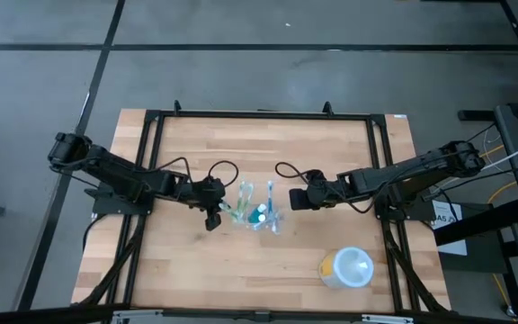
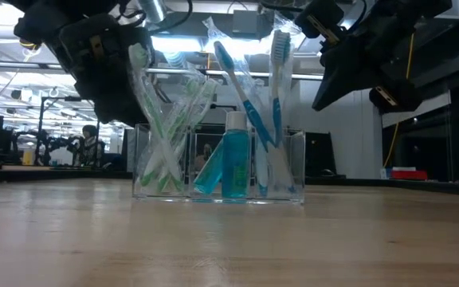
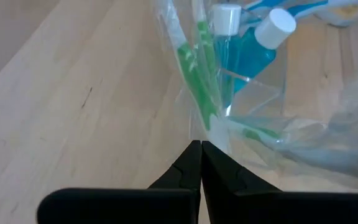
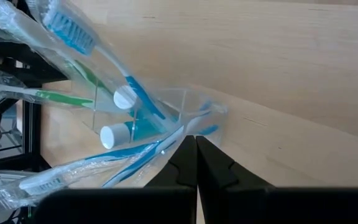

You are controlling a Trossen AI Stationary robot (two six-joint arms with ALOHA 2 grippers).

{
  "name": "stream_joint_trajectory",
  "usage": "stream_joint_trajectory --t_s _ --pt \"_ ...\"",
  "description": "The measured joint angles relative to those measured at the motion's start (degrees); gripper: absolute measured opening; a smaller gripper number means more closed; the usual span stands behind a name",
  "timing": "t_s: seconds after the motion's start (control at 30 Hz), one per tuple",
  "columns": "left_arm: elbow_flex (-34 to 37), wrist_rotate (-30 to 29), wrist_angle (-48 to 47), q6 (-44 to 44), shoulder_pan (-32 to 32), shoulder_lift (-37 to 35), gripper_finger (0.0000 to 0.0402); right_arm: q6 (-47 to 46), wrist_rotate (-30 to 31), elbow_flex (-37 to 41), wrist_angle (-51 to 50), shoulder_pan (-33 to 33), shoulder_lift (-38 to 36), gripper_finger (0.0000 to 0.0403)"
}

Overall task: Pick & Place toothbrushing station
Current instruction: Adjust the transparent organizer, then return to Home Position

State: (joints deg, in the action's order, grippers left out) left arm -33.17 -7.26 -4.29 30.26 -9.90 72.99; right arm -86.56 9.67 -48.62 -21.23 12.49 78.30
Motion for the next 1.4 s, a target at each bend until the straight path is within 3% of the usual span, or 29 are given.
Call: stream_joint_trajectory --t_s 0.57,0.8,1.07,1.4 --pt "0.0 1.5 1.9 -2.0 2.6 0.6 0.0002 1.7 1.9 0.0 0.4 0.2 -0.3 0.0000" --pt "0.0 0.7 -0.8 -6.9 5.5 -1.3 0.0003 6.1 9.2 0.0 -1.8 1.5 -5.7 0.0000" --pt "0.0 5.1 -6.8 -14.0 11.7 -15.6 0.0002 8.9 20.4 0.0 -13.9 5.2 -20.2 0.0000" --pt "0.0 9.9 -13.4 -13.1 16.8 -39.0 0.0001 18.4 30.4 0.0 -16.2 9.5 -33.1 0.0000"
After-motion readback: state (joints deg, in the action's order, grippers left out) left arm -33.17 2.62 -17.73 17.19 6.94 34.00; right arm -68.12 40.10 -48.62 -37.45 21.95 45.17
